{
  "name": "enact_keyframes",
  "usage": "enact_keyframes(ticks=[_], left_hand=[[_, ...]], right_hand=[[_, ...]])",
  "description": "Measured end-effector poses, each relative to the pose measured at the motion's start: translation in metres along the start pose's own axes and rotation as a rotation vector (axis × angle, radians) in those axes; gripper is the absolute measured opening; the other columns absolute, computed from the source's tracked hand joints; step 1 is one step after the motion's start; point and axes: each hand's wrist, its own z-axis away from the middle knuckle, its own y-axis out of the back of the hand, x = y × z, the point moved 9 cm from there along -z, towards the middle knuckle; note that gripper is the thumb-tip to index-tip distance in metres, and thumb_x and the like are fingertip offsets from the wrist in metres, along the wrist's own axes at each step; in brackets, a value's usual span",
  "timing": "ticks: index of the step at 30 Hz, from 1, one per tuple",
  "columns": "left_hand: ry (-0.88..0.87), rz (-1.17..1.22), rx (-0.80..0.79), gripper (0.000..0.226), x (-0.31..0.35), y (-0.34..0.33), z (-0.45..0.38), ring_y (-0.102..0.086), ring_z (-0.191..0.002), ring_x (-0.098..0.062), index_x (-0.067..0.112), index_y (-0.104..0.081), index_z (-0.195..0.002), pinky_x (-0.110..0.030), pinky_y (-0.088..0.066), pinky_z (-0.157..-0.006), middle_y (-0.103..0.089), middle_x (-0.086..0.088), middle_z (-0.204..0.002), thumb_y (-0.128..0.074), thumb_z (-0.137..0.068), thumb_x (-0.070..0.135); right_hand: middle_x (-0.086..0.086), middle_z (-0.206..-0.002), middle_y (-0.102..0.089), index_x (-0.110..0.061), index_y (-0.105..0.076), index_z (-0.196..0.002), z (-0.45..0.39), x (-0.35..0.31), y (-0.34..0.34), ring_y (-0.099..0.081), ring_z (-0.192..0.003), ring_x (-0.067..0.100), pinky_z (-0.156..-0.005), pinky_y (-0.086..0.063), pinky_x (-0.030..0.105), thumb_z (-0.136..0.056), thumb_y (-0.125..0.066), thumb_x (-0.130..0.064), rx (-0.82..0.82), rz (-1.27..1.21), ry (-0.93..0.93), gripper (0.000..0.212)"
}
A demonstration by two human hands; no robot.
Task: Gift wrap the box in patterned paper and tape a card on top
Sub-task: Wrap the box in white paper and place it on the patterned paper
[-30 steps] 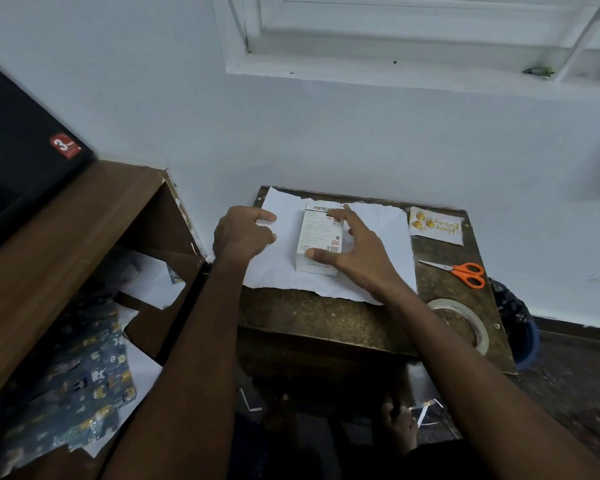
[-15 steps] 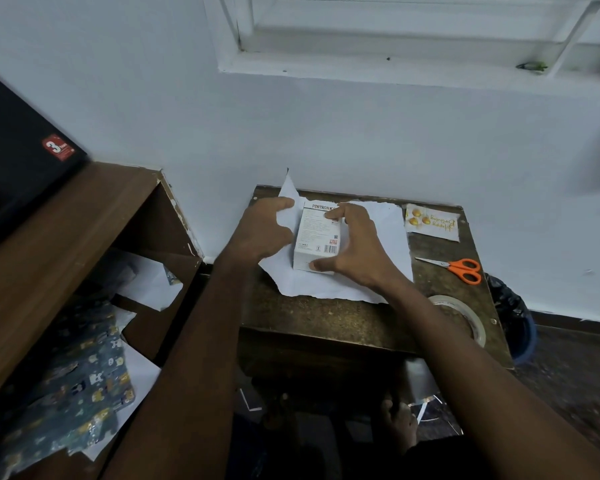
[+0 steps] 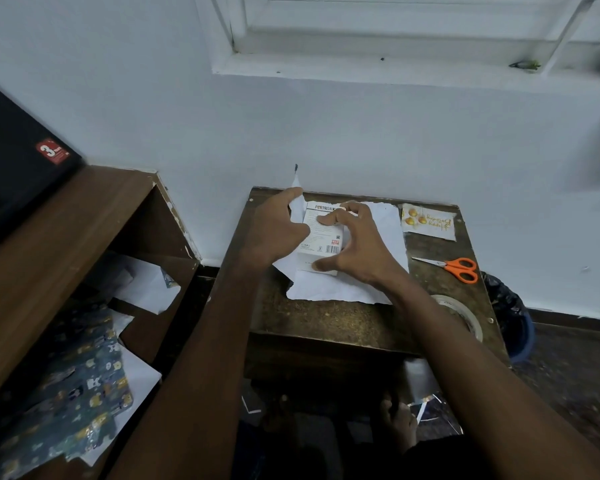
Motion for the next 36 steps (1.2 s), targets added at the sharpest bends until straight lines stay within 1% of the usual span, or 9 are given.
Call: enact_keyframes(ticks=[3, 6, 9, 14, 19, 21, 25, 29, 36], left_hand=[[-0.047, 0.001, 0.015, 0.076, 0.010, -0.001, 0.003, -0.058, -0.132, -0.020, 0.023, -0.047, -0.157, -0.031, -0.055, -0.101, -0.057, 0.000, -0.153, -0.073, -0.088, 0.009], [-0.090, 0.001, -0.014, 0.080, 0.020, -0.010, 0.007, -0.064, -0.121, -0.022, 0.028, -0.043, -0.160, -0.011, -0.049, -0.076, -0.061, 0.001, -0.144, -0.071, -0.088, 0.005], [-0.109, 0.024, -0.059, 0.088, 0.027, -0.019, 0.008, -0.066, -0.107, -0.024, 0.040, -0.033, -0.163, -0.025, -0.051, -0.087, -0.060, 0.002, -0.137, -0.067, -0.087, 0.010], [-0.049, 0.041, -0.099, 0.062, 0.014, -0.027, 0.001, -0.063, -0.121, -0.024, 0.035, -0.042, -0.159, -0.050, -0.056, -0.102, -0.053, 0.001, -0.143, -0.054, -0.099, 0.025], [-0.101, -0.133, -0.062, 0.047, 0.015, -0.034, 0.000, -0.063, -0.115, -0.020, 0.022, -0.065, -0.143, -0.026, -0.046, -0.099, -0.053, 0.005, -0.139, -0.066, -0.096, 0.016], [-0.109, -0.145, -0.032, 0.048, 0.019, -0.036, 0.002, -0.061, -0.120, -0.019, 0.020, -0.065, -0.142, -0.027, -0.047, -0.098, -0.052, 0.005, -0.139, -0.068, -0.094, 0.018], [-0.094, -0.173, 0.030, 0.052, 0.027, -0.040, 0.010, -0.059, -0.124, -0.023, 0.021, -0.064, -0.141, -0.040, -0.054, -0.101, -0.048, -0.002, -0.143, -0.074, -0.092, 0.036], [-0.026, -0.265, 0.049, 0.072, 0.028, -0.046, 0.013, -0.052, -0.131, -0.024, 0.027, -0.055, -0.147, -0.039, -0.050, -0.103, -0.048, -0.008, -0.145, -0.075, -0.087, 0.061], [0.036, -0.379, 0.101, 0.072, 0.028, -0.049, 0.013, -0.052, -0.119, -0.028, 0.035, -0.054, -0.146, -0.035, -0.040, -0.089, -0.066, -0.005, -0.128, -0.072, -0.083, 0.065]], right_hand=[[0.002, -0.156, -0.030, -0.034, -0.060, -0.131, 0.001, 0.000, 0.001, -0.030, -0.145, 0.023, -0.118, -0.028, 0.036, -0.059, -0.101, -0.037, -0.005, 0.006, -0.006, 0.083], [0.003, -0.156, -0.031, -0.033, -0.060, -0.132, 0.002, -0.001, 0.000, -0.030, -0.145, 0.023, -0.119, -0.028, 0.037, -0.057, -0.102, -0.040, -0.012, 0.009, 0.000, 0.085], [0.003, -0.150, -0.034, -0.038, -0.060, -0.125, 0.001, -0.001, -0.001, -0.032, -0.144, 0.023, -0.120, -0.033, 0.045, -0.051, -0.097, -0.048, -0.009, -0.034, 0.031, 0.084], [-0.007, -0.145, -0.046, -0.030, -0.065, -0.123, 0.002, -0.002, 0.005, -0.042, -0.137, 0.009, -0.116, -0.037, 0.034, -0.065, -0.096, -0.014, -0.089, -0.256, -0.014, 0.068], [-0.008, -0.132, -0.069, -0.021, -0.062, -0.132, 0.006, 0.010, 0.011, -0.061, -0.127, 0.008, -0.089, -0.058, 0.032, -0.084, -0.070, 0.010, -0.128, -0.575, -0.193, 0.058], [-0.008, -0.132, -0.070, -0.019, -0.061, -0.135, 0.006, 0.015, 0.011, -0.065, -0.124, 0.014, -0.091, -0.060, 0.038, -0.090, -0.058, 0.011, -0.130, -0.673, -0.278, 0.054], [-0.004, -0.120, -0.073, -0.019, -0.065, -0.134, 0.005, 0.031, 0.041, -0.070, -0.108, 0.019, -0.098, -0.059, 0.044, -0.088, -0.070, -0.004, 0.128, -0.284, -0.283, 0.048], [0.008, -0.131, -0.062, -0.014, -0.065, -0.131, 0.016, 0.040, 0.075, -0.050, -0.128, 0.032, -0.092, -0.041, 0.034, -0.077, -0.077, -0.014, 0.373, 0.208, -0.319, 0.056], [0.004, -0.107, -0.054, -0.007, -0.046, -0.127, 0.027, 0.059, 0.084, -0.054, -0.099, 0.024, -0.073, -0.038, 0.033, -0.081, -0.083, -0.017, 0.345, 0.013, -0.490, 0.060]])
